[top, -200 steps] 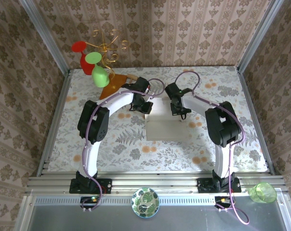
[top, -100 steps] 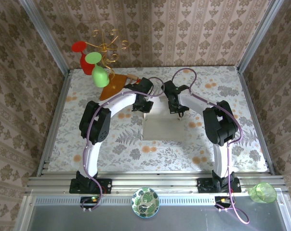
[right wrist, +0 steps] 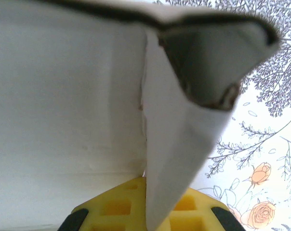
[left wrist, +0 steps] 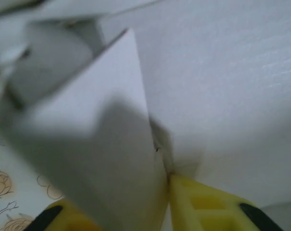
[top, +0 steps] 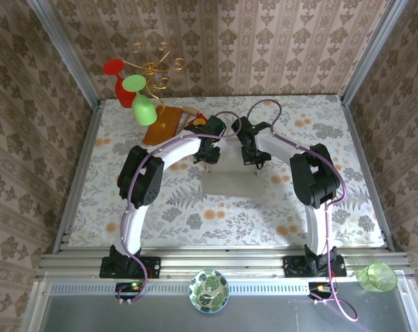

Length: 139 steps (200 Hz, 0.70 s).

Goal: Fold the paper box

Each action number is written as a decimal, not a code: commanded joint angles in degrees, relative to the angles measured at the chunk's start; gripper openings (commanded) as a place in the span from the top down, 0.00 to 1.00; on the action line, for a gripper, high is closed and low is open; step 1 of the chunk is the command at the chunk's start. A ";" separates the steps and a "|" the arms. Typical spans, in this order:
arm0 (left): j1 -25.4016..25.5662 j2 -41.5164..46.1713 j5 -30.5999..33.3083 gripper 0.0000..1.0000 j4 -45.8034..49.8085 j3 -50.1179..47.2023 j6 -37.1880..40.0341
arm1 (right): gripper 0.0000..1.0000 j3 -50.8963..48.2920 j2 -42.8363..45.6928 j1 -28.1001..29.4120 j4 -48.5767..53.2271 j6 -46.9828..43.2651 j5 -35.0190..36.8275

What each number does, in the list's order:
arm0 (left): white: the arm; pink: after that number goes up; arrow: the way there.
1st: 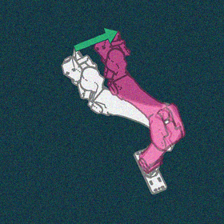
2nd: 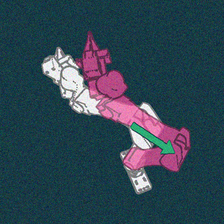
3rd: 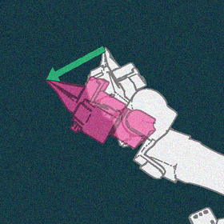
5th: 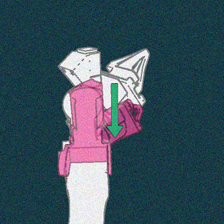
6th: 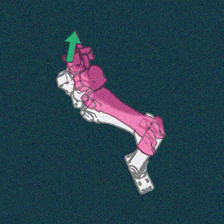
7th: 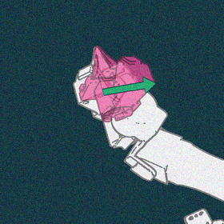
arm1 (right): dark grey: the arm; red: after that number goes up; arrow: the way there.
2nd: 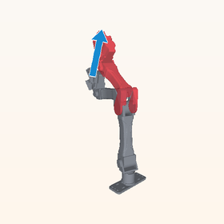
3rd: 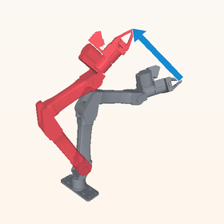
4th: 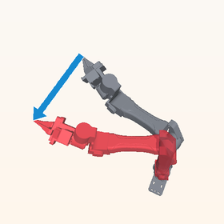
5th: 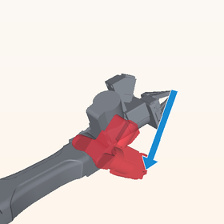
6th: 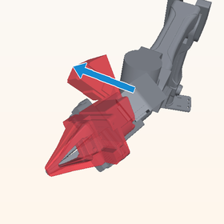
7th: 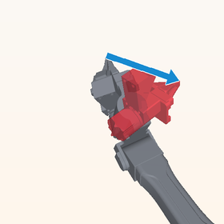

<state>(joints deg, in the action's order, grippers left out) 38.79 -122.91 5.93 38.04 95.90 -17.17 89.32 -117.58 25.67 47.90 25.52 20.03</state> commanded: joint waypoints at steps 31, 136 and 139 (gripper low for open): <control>-1.70 8.43 -0.76 0.68 -10.63 -8.59 0.37 | 1.00 2.31 -2.78 -0.60 4.03 0.19 -2.26; -3.50 7.82 -4.95 0.81 -16.01 -12.42 -2.33 | 1.00 2.52 -2.85 -0.81 4.13 1.00 -3.33; -3.47 7.72 -4.91 0.81 -16.05 -12.40 -2.20 | 1.00 2.47 -2.83 -0.87 4.13 1.02 -3.39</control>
<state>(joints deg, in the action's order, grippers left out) 35.59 -113.65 0.49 22.20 82.26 -18.55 90.94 -119.44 25.02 48.97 25.78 17.10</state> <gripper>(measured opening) 0.203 0.073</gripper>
